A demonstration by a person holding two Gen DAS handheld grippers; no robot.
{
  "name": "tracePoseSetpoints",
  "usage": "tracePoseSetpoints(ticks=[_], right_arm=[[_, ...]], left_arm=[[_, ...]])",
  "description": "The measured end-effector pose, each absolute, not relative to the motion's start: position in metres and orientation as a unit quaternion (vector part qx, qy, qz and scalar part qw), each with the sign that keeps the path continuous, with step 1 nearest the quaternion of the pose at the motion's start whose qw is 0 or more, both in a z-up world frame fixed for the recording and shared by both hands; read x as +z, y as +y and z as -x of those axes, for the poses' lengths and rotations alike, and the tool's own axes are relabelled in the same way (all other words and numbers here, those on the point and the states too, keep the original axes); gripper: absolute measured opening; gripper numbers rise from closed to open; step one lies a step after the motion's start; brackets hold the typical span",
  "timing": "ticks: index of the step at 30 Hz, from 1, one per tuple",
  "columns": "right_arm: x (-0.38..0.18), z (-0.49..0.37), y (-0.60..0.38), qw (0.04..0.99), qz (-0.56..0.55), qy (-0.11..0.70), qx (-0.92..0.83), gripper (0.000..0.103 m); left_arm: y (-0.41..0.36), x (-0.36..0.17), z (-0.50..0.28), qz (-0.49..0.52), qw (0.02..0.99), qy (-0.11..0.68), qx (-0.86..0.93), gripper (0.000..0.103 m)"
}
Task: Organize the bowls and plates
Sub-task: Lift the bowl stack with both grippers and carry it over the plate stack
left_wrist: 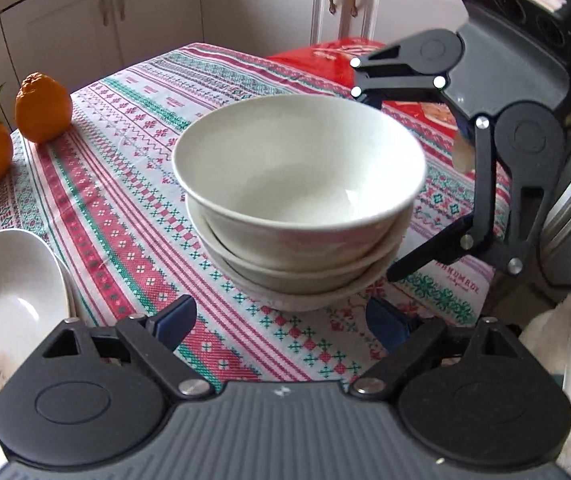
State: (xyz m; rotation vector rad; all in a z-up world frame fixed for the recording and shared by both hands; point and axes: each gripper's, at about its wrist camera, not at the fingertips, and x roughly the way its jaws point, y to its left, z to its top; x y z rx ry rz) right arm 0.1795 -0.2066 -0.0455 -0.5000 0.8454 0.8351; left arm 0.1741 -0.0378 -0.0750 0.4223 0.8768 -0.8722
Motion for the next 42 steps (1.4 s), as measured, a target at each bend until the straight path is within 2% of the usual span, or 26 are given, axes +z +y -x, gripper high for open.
tracePoseSetpoints(ticks=[8, 15, 26, 42], right_arm=[[-0.047, -0.192, -0.200, 0.767, 0.261, 0.395, 0.434, 0.103], [-0.046, -0.201, -0.194, 0.753, 0.268, 0.394, 0.454, 0.098], [-0.043, -0.200, -0.194, 0.746, 0.270, 0.399, 0.460, 0.093], [-0.040, -0.199, -0.190, 0.744, 0.265, 0.411, 0.455, 0.092]], left_arm=[[-0.041, -0.071, -0.179, -0.216, 0.776, 0.402, -0.435, 0.087], [-0.044, -0.068, -0.183, -0.224, 0.762, 0.394, -0.462, 0.083], [-0.047, -0.070, -0.196, -0.234, 0.745, 0.394, -0.484, 0.081], [-0.047, -0.068, -0.194, -0.241, 0.740, 0.394, -0.489, 0.080]])
